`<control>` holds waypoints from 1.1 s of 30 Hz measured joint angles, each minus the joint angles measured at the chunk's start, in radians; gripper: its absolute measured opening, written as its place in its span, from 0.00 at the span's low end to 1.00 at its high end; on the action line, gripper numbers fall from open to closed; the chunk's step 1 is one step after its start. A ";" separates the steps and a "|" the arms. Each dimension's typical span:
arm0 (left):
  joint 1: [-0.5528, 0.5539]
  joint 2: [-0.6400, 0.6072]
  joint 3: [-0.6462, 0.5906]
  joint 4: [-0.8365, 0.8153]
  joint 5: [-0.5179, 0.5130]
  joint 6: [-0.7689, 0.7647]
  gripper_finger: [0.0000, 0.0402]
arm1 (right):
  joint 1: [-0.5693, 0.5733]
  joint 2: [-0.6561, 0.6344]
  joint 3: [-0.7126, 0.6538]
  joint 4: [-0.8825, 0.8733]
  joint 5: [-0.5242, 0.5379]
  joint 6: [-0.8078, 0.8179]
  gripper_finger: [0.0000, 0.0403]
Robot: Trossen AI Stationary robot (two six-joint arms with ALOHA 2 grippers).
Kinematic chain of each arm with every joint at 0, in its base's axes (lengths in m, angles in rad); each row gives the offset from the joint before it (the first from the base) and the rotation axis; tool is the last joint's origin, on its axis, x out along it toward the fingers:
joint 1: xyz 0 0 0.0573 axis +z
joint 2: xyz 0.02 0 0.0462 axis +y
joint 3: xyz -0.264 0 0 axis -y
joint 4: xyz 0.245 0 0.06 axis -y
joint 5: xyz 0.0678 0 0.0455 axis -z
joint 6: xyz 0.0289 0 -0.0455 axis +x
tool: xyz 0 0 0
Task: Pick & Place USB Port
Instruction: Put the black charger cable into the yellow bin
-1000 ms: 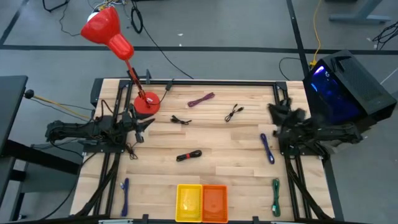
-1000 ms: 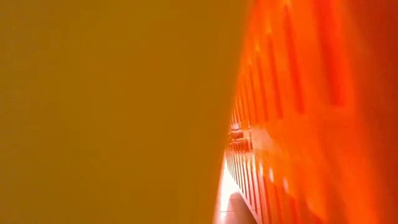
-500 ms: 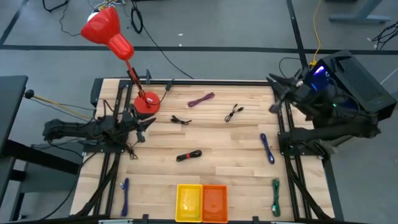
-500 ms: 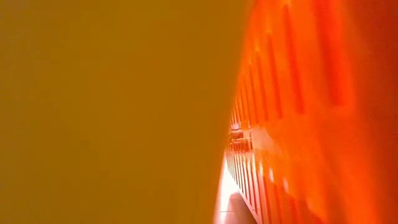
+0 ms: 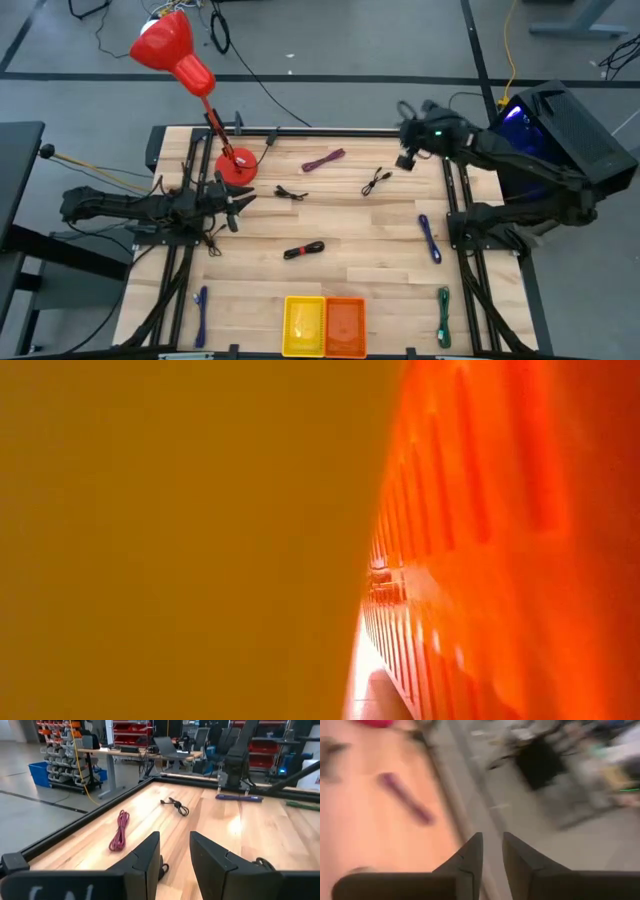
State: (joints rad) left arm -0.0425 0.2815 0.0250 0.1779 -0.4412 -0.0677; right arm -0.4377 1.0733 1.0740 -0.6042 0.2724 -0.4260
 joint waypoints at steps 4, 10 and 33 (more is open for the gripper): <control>0.000 0.022 0.000 0.000 0.000 0.000 0.28 | -0.006 0.021 -0.138 0.024 -0.108 0.025 0.25; 0.000 0.041 0.000 0.000 0.000 0.000 0.28 | 0.003 0.041 -0.379 0.198 -0.174 0.075 0.35; 0.000 0.040 0.000 0.001 -0.007 -0.026 0.28 | 0.098 0.167 -0.534 0.521 -0.164 0.158 0.59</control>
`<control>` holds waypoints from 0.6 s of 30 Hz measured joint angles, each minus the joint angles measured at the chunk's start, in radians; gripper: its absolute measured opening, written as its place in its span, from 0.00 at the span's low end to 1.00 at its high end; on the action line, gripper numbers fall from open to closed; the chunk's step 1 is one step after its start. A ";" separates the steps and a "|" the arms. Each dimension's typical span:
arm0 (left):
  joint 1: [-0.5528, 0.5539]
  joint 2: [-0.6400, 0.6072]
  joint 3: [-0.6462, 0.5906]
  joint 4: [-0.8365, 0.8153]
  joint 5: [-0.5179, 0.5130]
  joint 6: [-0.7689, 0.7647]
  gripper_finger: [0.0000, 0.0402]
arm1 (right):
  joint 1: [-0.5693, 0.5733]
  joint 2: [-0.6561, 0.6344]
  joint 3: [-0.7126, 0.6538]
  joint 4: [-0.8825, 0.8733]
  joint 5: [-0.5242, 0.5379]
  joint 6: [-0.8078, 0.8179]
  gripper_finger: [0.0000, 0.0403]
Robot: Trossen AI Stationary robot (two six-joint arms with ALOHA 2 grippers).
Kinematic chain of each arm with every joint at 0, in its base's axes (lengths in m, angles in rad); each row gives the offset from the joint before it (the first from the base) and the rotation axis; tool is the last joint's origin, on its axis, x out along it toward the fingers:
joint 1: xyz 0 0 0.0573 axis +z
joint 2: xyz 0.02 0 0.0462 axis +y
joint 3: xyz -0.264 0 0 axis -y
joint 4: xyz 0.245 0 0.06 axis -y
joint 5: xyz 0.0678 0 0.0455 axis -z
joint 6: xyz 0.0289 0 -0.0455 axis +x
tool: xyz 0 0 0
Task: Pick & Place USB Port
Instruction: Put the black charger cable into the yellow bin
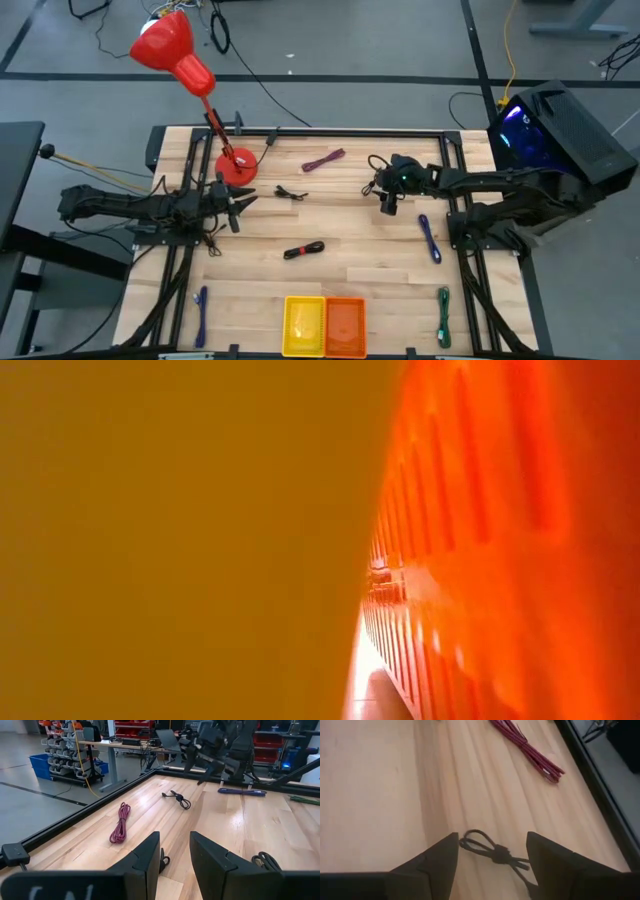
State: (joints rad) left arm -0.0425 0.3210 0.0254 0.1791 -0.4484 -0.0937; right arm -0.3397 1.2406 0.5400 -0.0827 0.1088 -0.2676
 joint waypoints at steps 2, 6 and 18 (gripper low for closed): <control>0.000 0.000 0.000 0.000 0.000 0.000 0.28 | 0.000 0.034 0.000 0.000 0.027 -0.009 0.59; 0.000 0.000 0.000 0.000 0.000 0.000 0.28 | 0.000 0.090 0.000 0.038 0.067 -0.039 0.59; 0.000 0.000 0.000 -0.002 0.000 0.001 0.28 | -0.001 0.195 0.000 0.059 0.164 -0.134 0.59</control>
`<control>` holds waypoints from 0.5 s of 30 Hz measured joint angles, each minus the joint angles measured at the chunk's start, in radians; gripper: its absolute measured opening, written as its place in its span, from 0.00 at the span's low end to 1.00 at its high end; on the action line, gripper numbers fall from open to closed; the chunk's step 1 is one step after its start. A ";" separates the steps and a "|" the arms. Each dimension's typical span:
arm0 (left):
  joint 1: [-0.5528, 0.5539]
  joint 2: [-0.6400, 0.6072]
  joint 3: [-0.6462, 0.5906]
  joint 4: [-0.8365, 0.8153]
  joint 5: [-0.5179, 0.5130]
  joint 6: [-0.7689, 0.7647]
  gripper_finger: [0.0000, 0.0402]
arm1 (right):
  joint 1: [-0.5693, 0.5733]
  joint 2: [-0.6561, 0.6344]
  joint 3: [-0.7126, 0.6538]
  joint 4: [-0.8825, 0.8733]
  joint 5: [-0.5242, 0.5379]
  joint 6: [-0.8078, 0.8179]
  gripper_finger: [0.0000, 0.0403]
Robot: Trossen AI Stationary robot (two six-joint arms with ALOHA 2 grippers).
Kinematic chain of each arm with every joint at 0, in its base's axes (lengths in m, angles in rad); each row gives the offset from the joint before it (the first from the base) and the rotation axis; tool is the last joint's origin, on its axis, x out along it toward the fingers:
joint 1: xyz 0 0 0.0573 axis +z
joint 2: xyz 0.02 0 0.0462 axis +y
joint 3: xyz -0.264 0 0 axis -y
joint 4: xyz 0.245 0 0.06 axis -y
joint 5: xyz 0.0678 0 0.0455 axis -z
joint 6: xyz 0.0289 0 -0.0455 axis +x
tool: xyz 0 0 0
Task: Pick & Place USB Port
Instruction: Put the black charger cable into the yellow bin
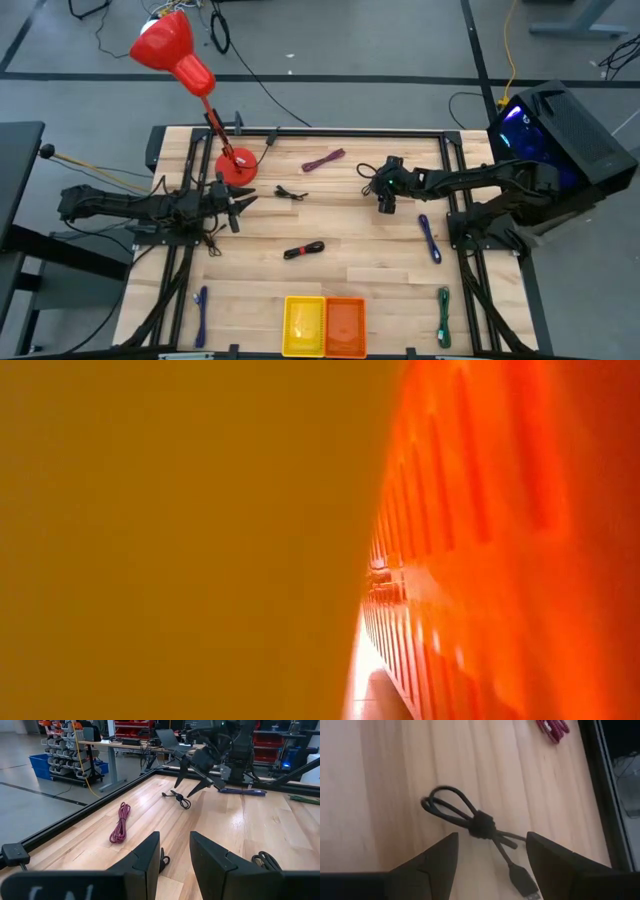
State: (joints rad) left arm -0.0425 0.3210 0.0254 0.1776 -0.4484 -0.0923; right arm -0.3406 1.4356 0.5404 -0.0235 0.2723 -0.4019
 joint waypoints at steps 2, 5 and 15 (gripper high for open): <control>0.000 0.000 0.000 0.000 0.000 0.000 0.28 | 0.000 0.001 0.000 0.007 0.010 -0.003 0.59; 0.000 0.000 0.000 0.000 0.000 0.001 0.28 | 0.000 0.004 0.000 0.024 0.026 -0.005 0.59; 0.000 0.000 0.000 -0.002 -0.001 0.002 0.28 | 0.000 0.062 0.000 0.031 0.034 -0.027 0.59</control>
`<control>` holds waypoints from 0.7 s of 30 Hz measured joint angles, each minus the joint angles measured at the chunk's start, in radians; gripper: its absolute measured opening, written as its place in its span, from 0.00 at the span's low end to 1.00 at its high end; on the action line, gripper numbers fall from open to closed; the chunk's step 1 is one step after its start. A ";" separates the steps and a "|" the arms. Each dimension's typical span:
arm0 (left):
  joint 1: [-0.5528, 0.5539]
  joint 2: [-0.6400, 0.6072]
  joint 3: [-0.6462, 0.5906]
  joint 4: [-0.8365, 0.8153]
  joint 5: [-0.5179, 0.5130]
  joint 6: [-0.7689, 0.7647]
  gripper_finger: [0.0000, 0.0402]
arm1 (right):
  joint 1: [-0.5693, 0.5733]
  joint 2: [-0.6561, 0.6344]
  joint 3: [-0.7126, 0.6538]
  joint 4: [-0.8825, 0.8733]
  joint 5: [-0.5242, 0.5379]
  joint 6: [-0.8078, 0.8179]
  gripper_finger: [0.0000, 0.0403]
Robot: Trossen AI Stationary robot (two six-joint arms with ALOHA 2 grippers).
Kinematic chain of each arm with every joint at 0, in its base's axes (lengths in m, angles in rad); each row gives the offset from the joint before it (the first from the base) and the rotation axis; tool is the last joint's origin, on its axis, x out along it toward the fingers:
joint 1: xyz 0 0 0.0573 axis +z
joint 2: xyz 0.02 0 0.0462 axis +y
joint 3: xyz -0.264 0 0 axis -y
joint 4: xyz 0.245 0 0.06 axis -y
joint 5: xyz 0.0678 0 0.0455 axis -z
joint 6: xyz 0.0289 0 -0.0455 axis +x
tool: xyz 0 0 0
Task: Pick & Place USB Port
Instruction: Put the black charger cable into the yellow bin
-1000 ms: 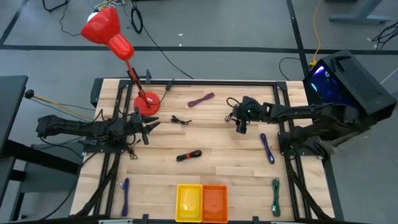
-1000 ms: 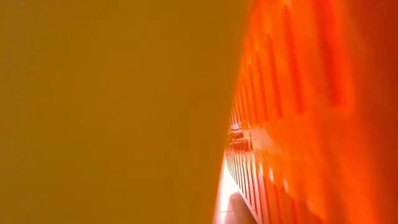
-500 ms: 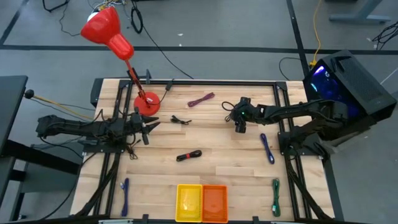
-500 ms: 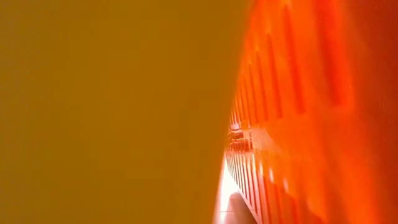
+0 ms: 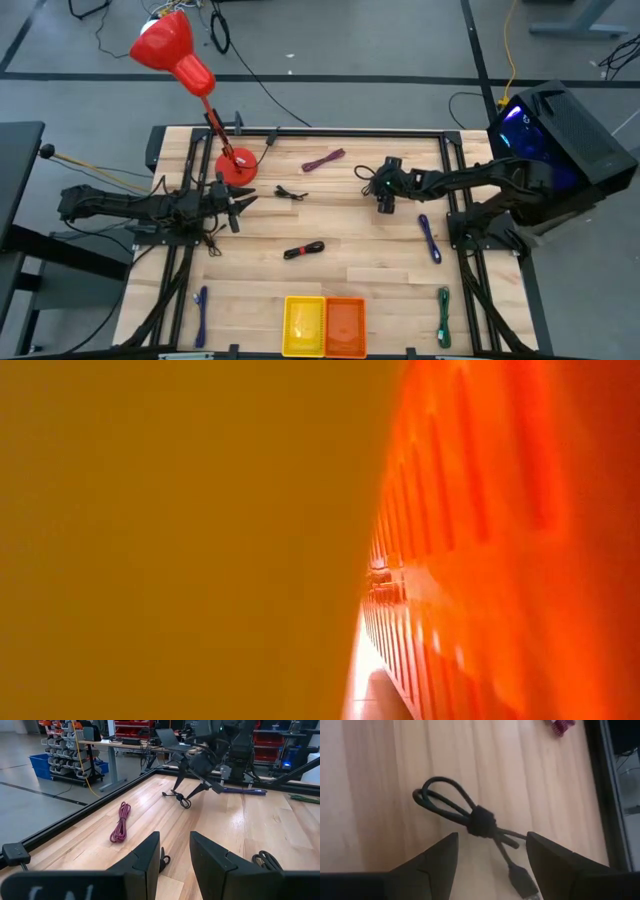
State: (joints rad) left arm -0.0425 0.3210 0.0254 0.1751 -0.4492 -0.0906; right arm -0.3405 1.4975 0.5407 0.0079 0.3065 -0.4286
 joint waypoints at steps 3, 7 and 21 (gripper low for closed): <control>0.000 0.000 0.000 0.000 0.000 0.000 0.28 | 0.000 0.032 0.000 0.020 0.002 0.000 0.59; 0.000 0.000 0.000 0.000 0.000 0.000 0.28 | 0.001 0.064 0.000 0.083 0.034 0.001 0.58; 0.000 0.000 0.000 -0.002 0.000 -0.003 0.28 | -0.001 0.070 0.008 0.011 0.035 0.039 0.13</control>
State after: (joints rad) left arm -0.0425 0.3210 0.0254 0.1734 -0.4492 -0.0940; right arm -0.3410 1.5673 0.5484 0.0187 0.3411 -0.3897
